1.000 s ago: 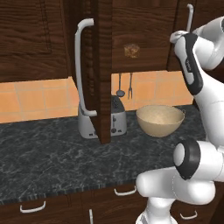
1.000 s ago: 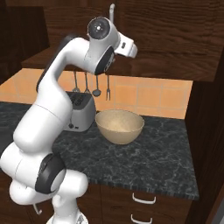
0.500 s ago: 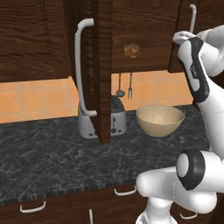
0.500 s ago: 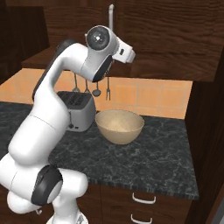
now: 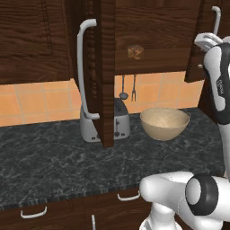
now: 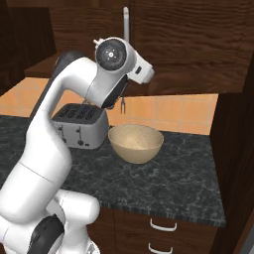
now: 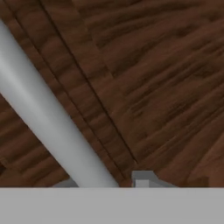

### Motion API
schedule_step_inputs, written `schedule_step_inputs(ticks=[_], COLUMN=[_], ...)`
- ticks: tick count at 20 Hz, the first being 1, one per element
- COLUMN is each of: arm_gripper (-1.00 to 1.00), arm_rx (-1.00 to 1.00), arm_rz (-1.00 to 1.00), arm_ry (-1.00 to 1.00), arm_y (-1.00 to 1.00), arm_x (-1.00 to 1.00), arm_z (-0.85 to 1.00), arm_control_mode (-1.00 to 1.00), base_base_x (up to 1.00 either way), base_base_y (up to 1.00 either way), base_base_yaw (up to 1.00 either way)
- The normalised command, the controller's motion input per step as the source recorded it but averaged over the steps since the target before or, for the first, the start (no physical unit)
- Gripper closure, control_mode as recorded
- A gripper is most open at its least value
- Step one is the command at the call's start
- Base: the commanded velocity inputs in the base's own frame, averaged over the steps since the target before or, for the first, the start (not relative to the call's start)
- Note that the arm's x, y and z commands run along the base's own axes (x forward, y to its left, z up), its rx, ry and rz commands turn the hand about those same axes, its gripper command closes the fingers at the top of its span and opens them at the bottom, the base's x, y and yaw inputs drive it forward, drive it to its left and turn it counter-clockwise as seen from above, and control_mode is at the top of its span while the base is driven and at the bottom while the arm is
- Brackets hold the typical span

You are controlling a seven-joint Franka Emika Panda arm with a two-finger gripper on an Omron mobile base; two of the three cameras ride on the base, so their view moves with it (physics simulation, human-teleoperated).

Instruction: Open the cabinet, pick up the bread from the cabinet and place it in the basket. Then move the basket to the dining counter.

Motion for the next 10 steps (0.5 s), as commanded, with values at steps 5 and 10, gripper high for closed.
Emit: schedule_step_inputs(ticks=[5,10], arm_gripper=[1.00,1.00], arm_rx=[0.09,0.08], arm_rz=[0.00,0.02], arm_ry=[0.05,0.00], arm_y=[-0.24,-0.56], arm_x=[-1.00,-1.00], arm_z=[0.72,0.46], arm_control_mode=[-1.00,-1.00], base_base_x=[0.00,0.00], base_base_y=[0.00,0.00], base_base_yaw=[0.00,0.00])
